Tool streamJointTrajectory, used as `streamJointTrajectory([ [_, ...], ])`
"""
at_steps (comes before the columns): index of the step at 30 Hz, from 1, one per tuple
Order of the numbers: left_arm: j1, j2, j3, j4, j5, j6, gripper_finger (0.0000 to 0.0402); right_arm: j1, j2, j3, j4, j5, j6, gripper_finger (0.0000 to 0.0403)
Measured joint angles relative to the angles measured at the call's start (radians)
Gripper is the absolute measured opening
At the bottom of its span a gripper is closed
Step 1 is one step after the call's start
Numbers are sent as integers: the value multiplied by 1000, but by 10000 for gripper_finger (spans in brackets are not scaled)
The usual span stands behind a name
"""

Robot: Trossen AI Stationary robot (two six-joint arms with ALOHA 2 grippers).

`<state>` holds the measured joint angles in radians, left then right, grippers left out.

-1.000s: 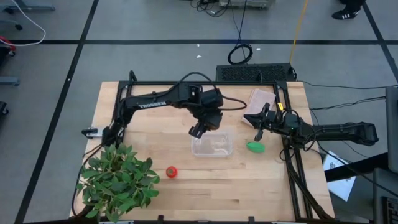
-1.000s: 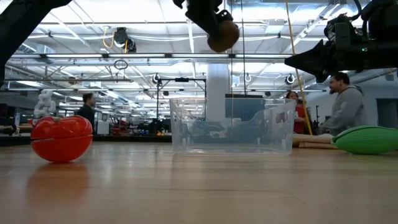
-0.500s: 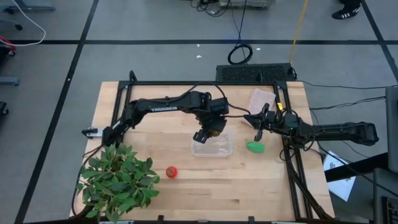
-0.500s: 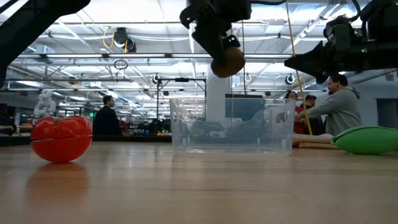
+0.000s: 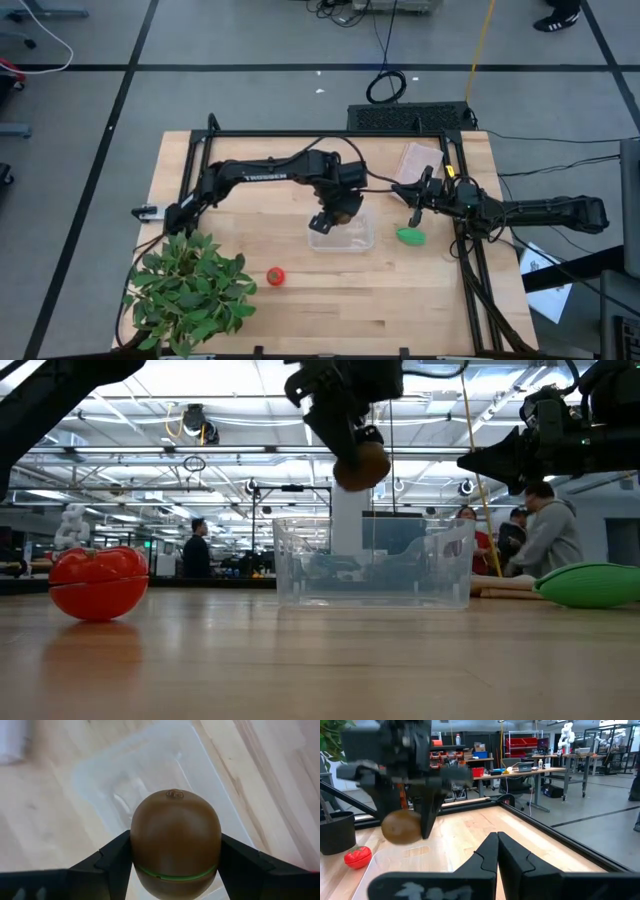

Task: Pick and placing Produce into tupperware
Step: Put the brown kiwi into the transparent bin

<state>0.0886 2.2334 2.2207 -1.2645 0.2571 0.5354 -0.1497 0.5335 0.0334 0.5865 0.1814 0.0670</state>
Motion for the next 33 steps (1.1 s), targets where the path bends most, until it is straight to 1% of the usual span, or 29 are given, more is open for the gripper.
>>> streamJointTrajectory([
  [7, -12, 2, -85, 43, 4, 4, 241, 0, 0, 0, 0, 0, 0, 0],
  [13, -12, 1, -123, 58, -2, 9, 241, 0, 0, 0, 0, 0, 0, 0],
  [21, -12, 1, -159, 67, -23, 21, 241, 0, 0, 0, -1, 0, 0, 0],
  [33, -10, 1, -165, 70, -23, 54, 241, 0, 1, 0, -1, 0, 0, 0],
])
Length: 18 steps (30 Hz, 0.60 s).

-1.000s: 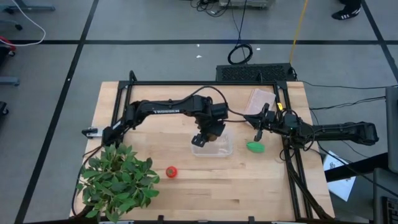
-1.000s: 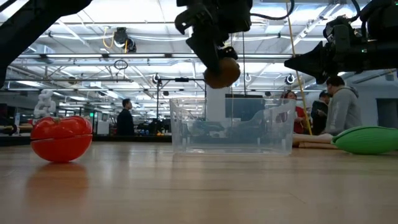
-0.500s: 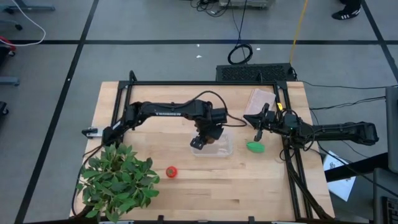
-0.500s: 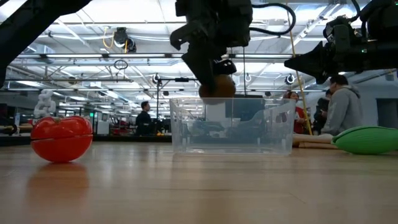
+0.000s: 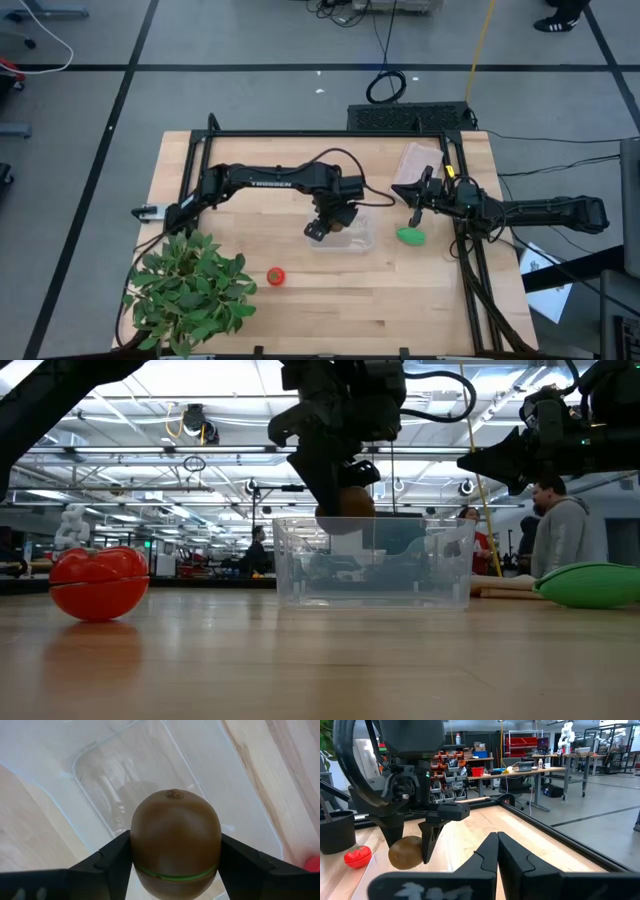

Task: Pick and placing Produce into tupperware
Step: Put the brown kiwi into the transparent bin

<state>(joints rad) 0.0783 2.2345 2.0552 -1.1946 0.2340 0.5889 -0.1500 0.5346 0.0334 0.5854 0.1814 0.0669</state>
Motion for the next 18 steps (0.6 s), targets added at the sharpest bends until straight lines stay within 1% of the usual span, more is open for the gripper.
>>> streamJointTrajectory([
  [18, 22, 0, 0, 24, 0, -20, 241, 0, 0, 0, 0, 0, 0, 0],
])
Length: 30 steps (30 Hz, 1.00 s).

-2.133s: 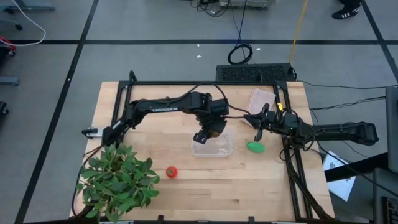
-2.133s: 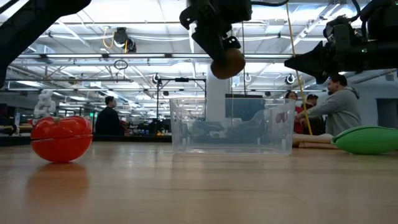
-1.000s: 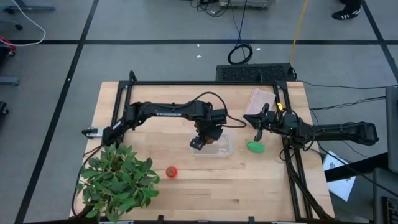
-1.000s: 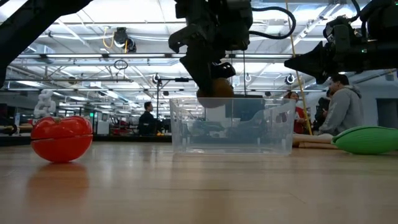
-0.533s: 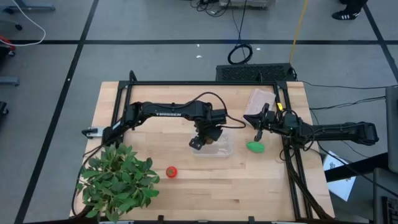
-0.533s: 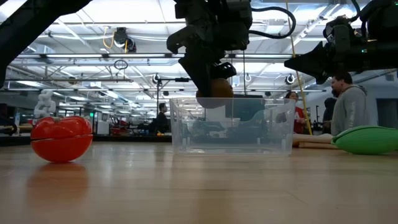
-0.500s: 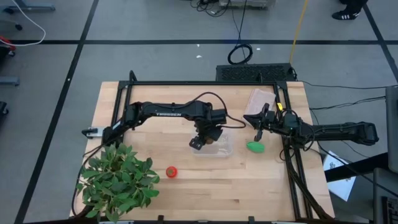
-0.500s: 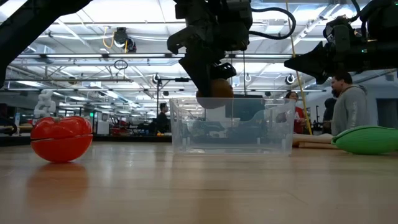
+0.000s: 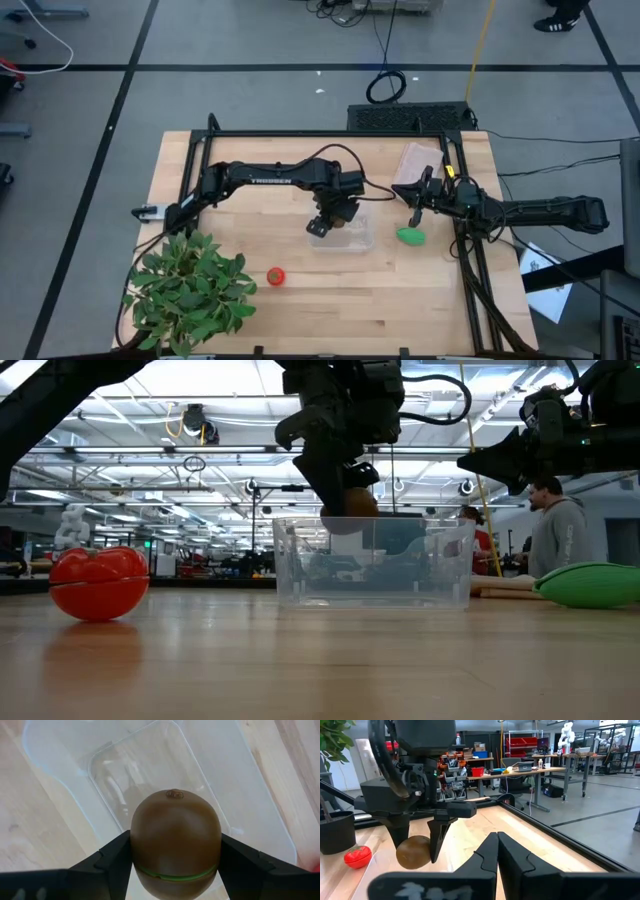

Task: Pick and placing Produce into tupperware
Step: Put the brown kiwi into the transparent bin

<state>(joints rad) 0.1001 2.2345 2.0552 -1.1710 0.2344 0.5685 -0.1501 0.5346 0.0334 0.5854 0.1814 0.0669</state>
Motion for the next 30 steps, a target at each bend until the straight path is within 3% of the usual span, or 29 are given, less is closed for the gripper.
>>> streamJointTrajectory([
  [18, 0, 0, -174, 110, -42, 13, 241, 0, 2, 0, 0, 0, 0, 0],
  [30, -11, 0, -191, 130, -84, 108, 241, 0, 3, 0, 1, 0, 0, 0],
])
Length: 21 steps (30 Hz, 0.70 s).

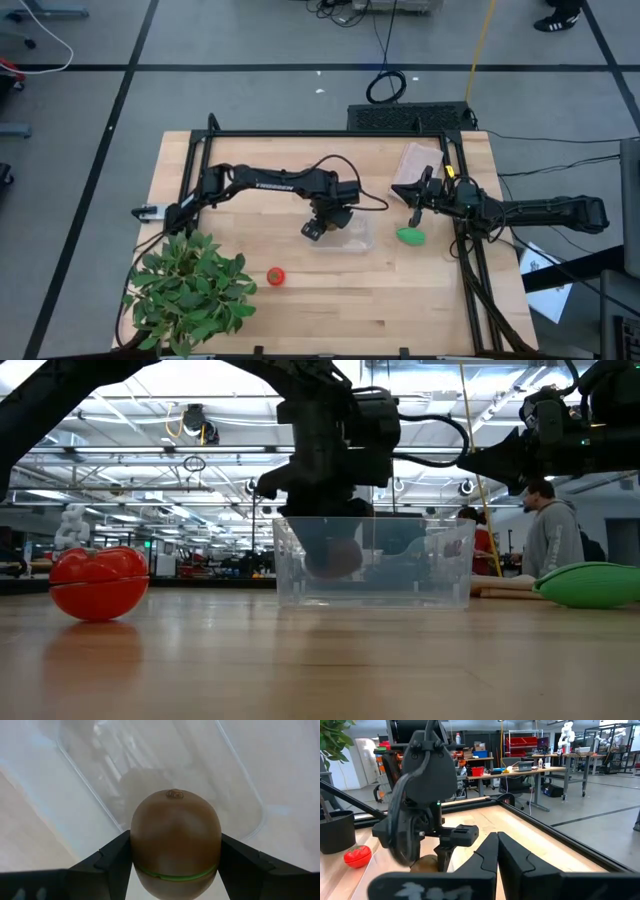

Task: Pick and placing Produce into tupperware
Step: Put the brown kiwi into the transparent bin

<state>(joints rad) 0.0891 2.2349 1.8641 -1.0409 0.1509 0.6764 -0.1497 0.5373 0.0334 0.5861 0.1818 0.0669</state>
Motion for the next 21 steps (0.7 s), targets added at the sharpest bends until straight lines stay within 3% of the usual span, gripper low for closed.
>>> streamJointTrajectory([
  [7, -15, 0, 0, 6, -32, 158, 241, 0, 0, 0, 0, 0, 0, 0],
  [11, -20, 0, 0, 25, -58, 168, 241, 0, 0, 0, 0, 0, 0, 0],
  [21, -20, 0, 22, -27, -73, -117, 241, 0, 0, 0, 0, 0, 0, 0],
])
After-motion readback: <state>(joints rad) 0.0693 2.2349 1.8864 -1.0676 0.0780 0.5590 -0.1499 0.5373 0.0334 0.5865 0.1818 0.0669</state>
